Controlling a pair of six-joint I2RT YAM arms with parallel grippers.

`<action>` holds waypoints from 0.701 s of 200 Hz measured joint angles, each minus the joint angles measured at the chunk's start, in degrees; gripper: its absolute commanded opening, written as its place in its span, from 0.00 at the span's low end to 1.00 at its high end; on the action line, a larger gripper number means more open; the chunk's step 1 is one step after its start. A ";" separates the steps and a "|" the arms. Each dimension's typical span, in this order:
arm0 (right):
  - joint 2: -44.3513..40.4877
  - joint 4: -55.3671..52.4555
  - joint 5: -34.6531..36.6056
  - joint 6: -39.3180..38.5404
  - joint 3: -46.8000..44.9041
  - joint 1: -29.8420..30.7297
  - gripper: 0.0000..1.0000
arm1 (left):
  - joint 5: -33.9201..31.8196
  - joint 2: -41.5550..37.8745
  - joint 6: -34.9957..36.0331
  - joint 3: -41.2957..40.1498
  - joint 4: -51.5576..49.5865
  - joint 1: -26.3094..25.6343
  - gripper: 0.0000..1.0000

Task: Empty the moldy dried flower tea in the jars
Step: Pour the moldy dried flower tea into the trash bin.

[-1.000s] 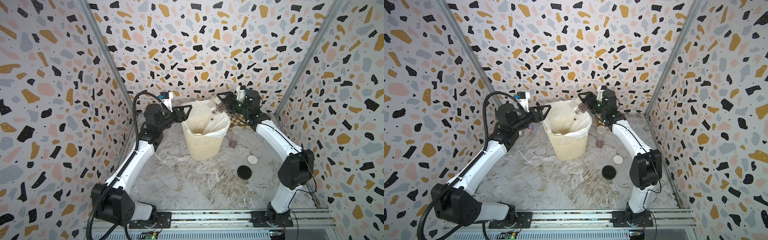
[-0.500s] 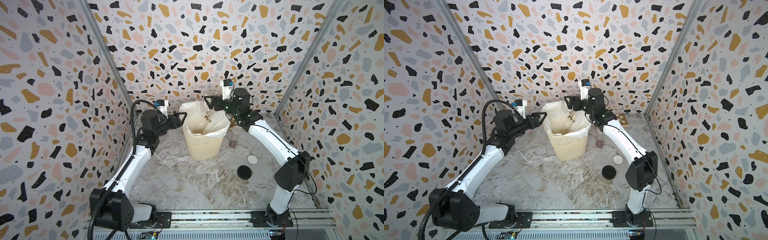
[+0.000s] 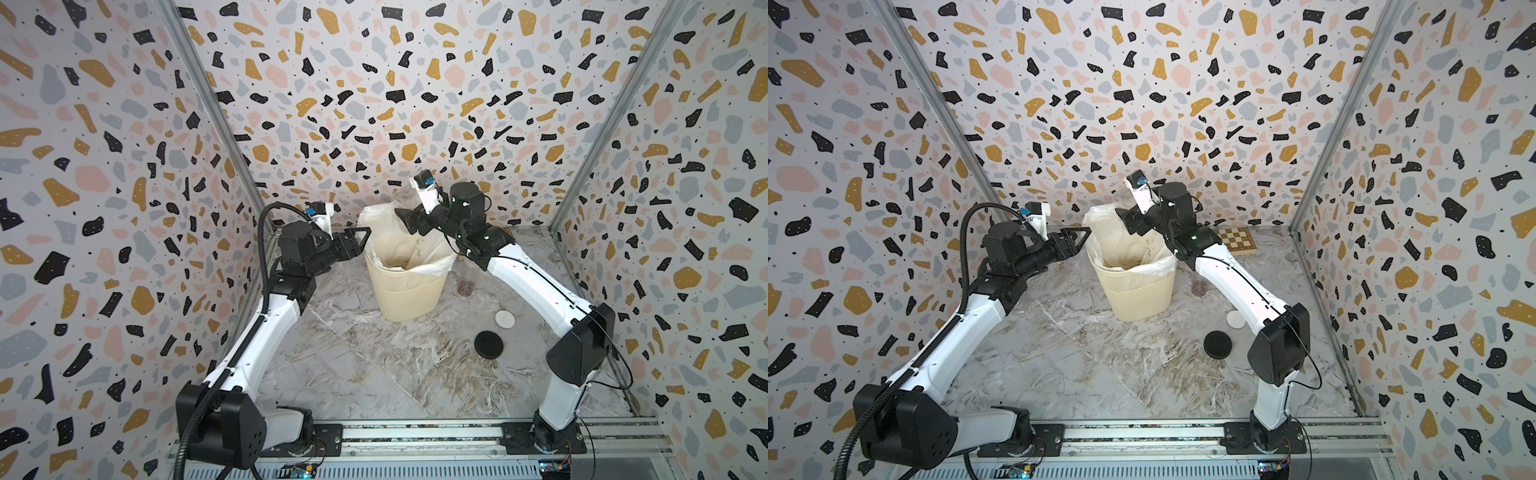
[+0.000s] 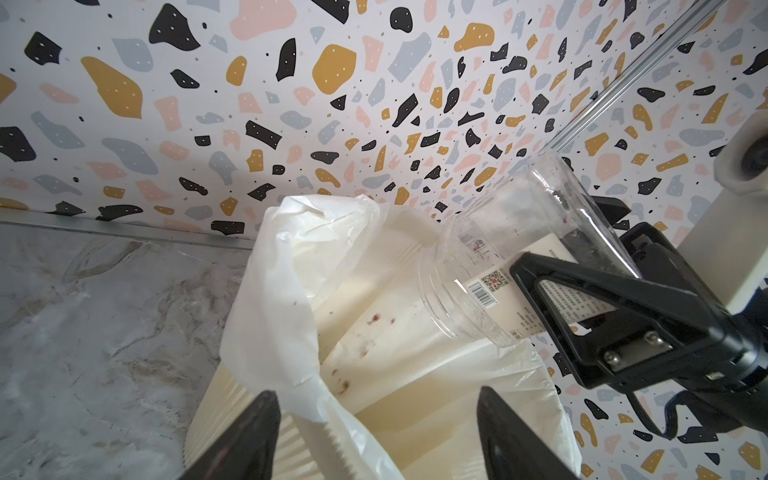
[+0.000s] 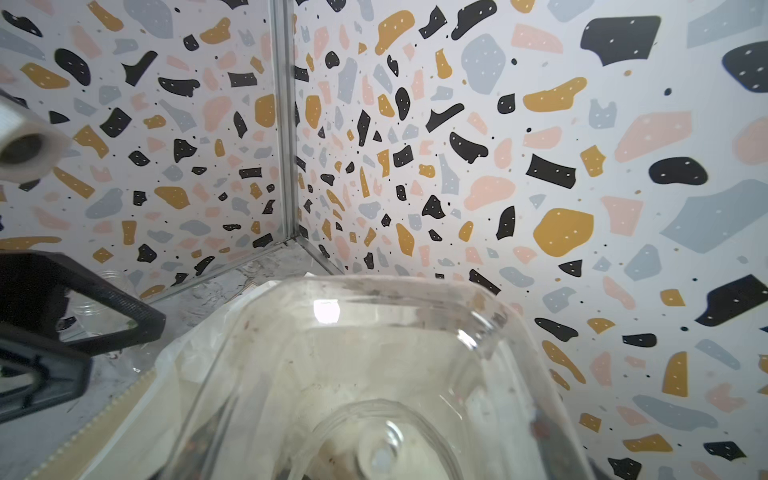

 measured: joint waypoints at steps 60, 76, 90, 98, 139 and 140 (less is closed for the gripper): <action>-0.15 -0.28 0.96 -3.43 -0.13 0.94 0.81 | 0.02 0.00 -0.28 -0.11 0.00 0.28 0.73; -1.27 1.25 1.44 -7.39 -2.95 2.25 0.82 | 0.04 0.00 -0.31 -0.11 -0.02 0.33 0.73; -0.57 -1.73 2.29 -10.64 -1.09 2.93 0.82 | 0.07 0.00 -0.28 -0.11 -0.04 0.37 0.73; 1.14 -5.46 2.89 -12.48 3.13 3.32 0.81 | 0.07 0.00 -0.28 -0.11 -0.17 0.37 0.73; 4.35 -12.15 12.63 -21.81 13.64 5.03 0.82 | 0.04 0.00 0.00 -0.09 -0.61 0.37 0.73; 4.26 -12.13 12.83 -22.14 13.51 5.07 0.82 | 0.04 0.00 0.00 -0.09 -0.61 0.37 0.73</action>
